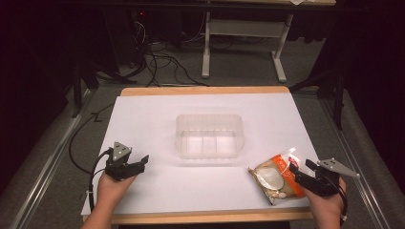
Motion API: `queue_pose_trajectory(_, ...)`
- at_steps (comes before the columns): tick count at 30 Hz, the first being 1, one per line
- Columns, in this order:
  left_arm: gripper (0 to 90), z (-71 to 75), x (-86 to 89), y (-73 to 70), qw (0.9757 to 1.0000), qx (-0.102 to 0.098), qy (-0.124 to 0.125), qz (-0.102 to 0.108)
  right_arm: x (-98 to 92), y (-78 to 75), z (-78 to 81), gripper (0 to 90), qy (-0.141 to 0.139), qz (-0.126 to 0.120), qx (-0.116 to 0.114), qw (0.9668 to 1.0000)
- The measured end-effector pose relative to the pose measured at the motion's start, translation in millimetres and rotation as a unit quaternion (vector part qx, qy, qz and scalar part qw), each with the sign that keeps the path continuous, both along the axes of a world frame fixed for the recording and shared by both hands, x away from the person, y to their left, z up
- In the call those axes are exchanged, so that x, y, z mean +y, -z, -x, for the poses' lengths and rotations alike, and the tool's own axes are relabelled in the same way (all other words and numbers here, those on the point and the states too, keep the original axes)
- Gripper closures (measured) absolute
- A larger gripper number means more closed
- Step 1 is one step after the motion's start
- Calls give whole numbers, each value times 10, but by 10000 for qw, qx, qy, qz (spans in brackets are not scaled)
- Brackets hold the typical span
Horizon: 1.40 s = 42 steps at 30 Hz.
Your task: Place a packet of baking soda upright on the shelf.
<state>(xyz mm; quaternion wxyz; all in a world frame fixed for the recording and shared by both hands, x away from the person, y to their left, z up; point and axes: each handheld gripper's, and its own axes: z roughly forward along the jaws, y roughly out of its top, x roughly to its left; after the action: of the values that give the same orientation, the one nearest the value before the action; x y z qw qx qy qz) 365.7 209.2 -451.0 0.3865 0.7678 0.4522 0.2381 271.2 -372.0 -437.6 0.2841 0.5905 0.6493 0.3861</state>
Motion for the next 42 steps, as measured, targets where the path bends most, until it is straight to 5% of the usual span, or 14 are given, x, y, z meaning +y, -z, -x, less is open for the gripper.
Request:
queue_pose_trajectory(12,286,-103,-193,-11,9997,-17,220,40,-405,184,179,303,662,-251,565,9959)
queue_pose_trajectory(24,286,-138,-285,-23,9991,-28,431,55,-465,309,230,306,704,-485,1070,9906)
queue_pose_trajectory(30,287,-142,-293,-24,9989,-21,464,110,-443,297,260,374,510,-708,1050,9906)
queue_pose_trajectory(42,287,-147,-314,-12,9986,0,525,70,-292,198,284,534,-66,-676,712,9951)
